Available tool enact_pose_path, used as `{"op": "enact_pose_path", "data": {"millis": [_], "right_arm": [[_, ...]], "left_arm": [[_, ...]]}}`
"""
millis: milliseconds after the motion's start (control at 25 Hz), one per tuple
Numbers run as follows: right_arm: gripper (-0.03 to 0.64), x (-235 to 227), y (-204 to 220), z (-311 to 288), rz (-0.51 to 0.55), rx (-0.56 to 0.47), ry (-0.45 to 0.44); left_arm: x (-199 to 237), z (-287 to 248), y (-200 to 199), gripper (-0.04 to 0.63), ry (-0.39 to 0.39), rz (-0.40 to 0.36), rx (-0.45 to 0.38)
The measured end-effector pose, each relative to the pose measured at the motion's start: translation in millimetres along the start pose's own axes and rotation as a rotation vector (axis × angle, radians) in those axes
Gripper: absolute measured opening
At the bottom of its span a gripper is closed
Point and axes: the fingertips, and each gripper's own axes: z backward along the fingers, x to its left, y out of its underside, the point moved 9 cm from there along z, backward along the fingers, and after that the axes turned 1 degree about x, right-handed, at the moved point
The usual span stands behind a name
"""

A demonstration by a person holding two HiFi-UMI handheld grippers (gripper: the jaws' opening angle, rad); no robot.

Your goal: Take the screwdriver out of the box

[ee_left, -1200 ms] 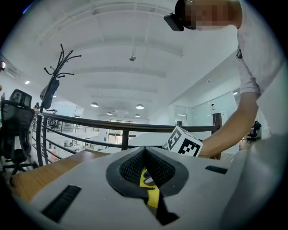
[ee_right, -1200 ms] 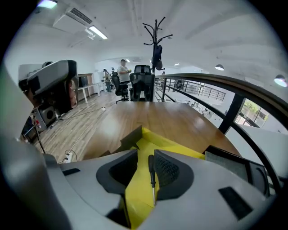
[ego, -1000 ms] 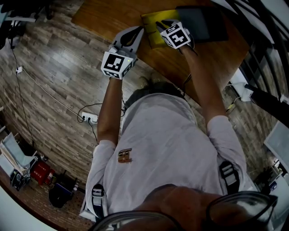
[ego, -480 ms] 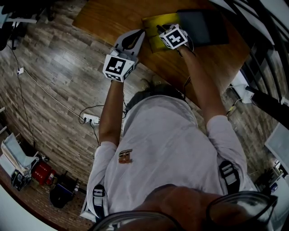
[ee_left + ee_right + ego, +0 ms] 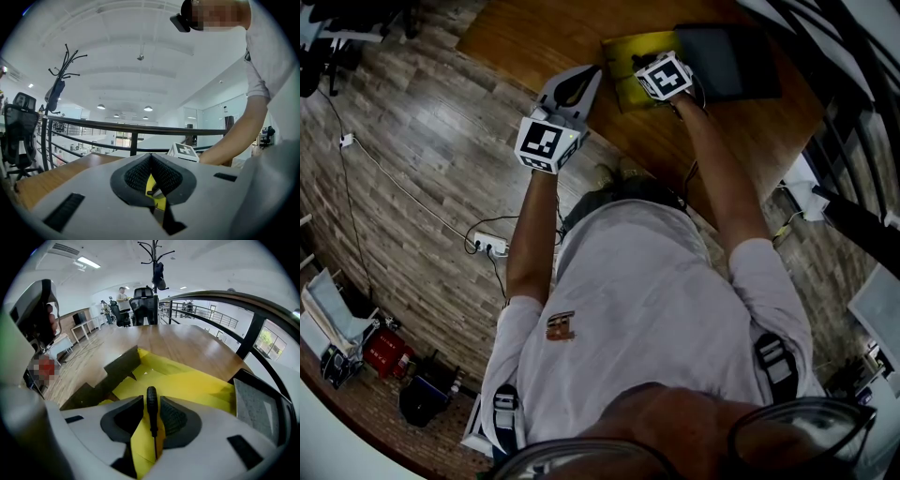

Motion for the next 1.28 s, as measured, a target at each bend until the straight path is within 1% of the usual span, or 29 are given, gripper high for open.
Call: {"op": "enact_pose_path", "data": {"millis": [160, 240, 320, 520, 640, 800, 920, 1120, 1280], "right_arm": [[0.113, -2.1, -0.1, -0.6, -0.021, -0.005, -0.021], [0.099, -3.3, 0.9, 0.9, -0.024, -0.009, -0.023], [0.083, -3.0, 2.3, 2.8, -0.019, -0.01, -0.02], [0.081, 1.9, 5.7, 4.7, 0.005, -0.01, -0.017], [0.081, 4.1, 6.6, 10.9, 0.008, -0.039, -0.009], [0.081, 7.7, 5.3, 26.6, 0.004, -0.109, -0.005], [0.081, 10.8, 1.6, 50.3, 0.011, -0.177, 0.009], [0.081, 22.3, -8.9, 97.1, 0.002, -0.331, 0.0], [0.081, 36.7, -10.7, 132.1, -0.017, -0.479, -0.028]], "left_arm": [[1.4, 0.0, 1.2, 0.018, -0.003, 0.002, 0.002], [-0.7, -1.3, 1.6, 0.018, -0.003, 0.004, 0.005], [-3.9, -2.4, 1.5, 0.018, -0.002, 0.005, 0.007], [-8.2, -2.9, 1.9, 0.019, 0.0, 0.002, 0.007], [-10.1, -2.1, 1.2, 0.018, -0.002, 0.001, 0.005], [-14.2, 0.5, 0.3, 0.018, -0.003, 0.002, 0.001], [-20.4, 2.1, 0.3, 0.019, -0.003, 0.002, -0.008], [-27.7, 6.5, -6.4, 0.018, -0.007, 0.0, -0.03], [-38.0, 12.4, -14.6, 0.018, -0.007, 0.001, -0.052]]}}
